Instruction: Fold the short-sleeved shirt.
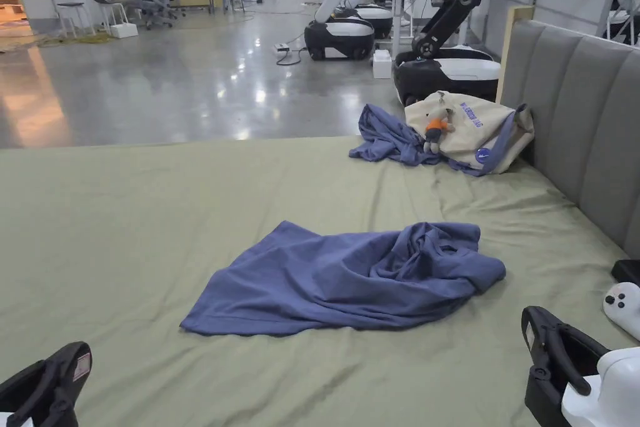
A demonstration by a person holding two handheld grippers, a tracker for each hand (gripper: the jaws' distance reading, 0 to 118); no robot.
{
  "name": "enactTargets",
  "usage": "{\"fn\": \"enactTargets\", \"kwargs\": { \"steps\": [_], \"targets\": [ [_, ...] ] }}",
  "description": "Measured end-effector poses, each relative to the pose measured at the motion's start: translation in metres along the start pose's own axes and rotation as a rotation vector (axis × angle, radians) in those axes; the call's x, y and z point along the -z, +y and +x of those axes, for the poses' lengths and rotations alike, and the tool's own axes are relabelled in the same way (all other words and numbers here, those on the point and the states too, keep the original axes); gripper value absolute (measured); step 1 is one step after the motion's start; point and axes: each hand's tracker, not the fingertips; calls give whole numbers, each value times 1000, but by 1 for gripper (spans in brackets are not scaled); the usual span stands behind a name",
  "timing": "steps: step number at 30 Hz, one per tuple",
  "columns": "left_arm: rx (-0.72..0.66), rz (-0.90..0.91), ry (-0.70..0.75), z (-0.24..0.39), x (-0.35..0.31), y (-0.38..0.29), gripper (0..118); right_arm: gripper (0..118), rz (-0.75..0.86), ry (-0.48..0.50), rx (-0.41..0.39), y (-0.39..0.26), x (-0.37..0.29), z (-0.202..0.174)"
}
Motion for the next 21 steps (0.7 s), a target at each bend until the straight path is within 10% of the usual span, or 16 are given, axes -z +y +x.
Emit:
{"fn": "enactTargets", "kwargs": {
  "steps": [9, 11, 12, 21],
  "targets": [
    [-66, -24, -105, -9, 34, 6, 1, 3, -11, 6, -25, 3, 3, -1],
    [-47, -98, -108, -6, 68, 17, 93, 3, -16, 4, -26, 4, 5, 2],
    [-21, -163, -81, -6, 99, 17, 118, 3, -17, 7, -26, 5, 5, 3],
    [-49, -564, -96, -9, 312, -19, 118, 3, -48, 14, -50, 3, 14, 5]
  ]
}}
